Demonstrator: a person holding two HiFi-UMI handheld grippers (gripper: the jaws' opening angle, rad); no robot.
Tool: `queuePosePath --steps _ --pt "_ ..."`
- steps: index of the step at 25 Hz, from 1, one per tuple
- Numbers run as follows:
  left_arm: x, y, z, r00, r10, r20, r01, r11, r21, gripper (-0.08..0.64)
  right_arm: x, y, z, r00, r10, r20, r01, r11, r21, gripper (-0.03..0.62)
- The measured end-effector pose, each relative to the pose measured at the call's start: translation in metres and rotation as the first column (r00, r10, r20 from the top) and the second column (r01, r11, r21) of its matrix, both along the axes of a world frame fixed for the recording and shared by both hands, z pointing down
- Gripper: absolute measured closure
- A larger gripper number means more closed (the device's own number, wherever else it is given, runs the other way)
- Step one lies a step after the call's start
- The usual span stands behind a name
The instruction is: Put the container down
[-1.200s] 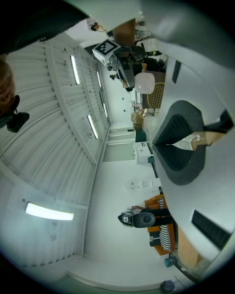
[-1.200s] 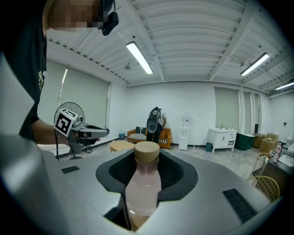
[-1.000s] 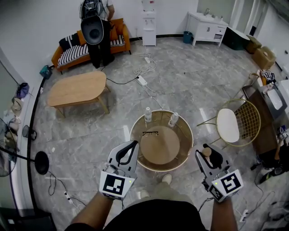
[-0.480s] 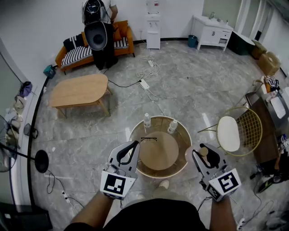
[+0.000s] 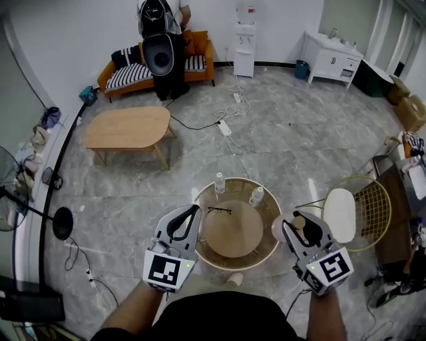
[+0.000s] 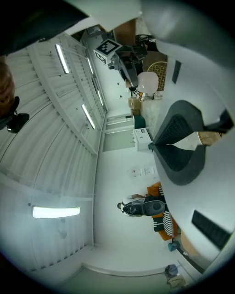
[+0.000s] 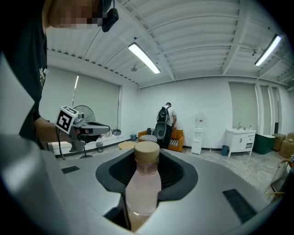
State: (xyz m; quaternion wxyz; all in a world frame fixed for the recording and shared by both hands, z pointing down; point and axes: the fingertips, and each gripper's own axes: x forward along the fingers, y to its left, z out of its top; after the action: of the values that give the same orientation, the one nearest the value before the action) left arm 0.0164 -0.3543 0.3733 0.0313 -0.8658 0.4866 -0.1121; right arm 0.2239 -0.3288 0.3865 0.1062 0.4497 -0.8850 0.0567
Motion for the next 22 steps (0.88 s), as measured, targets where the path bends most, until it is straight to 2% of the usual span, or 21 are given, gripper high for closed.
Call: queuePosePath --steps 5,7,12,17,22 --pt "0.003 -0.005 0.007 0.999 -0.013 0.046 0.013 1.0 -0.012 0.545 0.006 -0.017 0.009 1.0 -0.021 0.014 0.021 0.999 -0.026 0.445" --pt "0.0 -0.009 0.009 0.998 -0.025 0.055 0.026 1.0 -0.018 0.545 0.008 -0.023 0.02 0.999 -0.03 0.015 0.031 0.998 -0.064 0.445" --pt "-0.016 -0.016 0.023 0.997 -0.036 0.069 0.039 0.998 -0.043 0.545 -0.006 -0.039 0.035 0.999 -0.043 0.026 0.045 0.996 -0.083 0.445" --pt "-0.023 -0.04 0.036 0.997 -0.004 0.08 0.009 0.998 -0.064 0.545 -0.019 -0.058 0.046 1.0 -0.017 0.025 0.019 0.995 -0.098 0.445" --pt "-0.018 -0.077 0.028 0.996 0.065 0.065 -0.063 0.997 -0.04 0.545 -0.033 -0.071 0.053 1.0 0.022 0.018 -0.02 0.994 -0.112 0.445"
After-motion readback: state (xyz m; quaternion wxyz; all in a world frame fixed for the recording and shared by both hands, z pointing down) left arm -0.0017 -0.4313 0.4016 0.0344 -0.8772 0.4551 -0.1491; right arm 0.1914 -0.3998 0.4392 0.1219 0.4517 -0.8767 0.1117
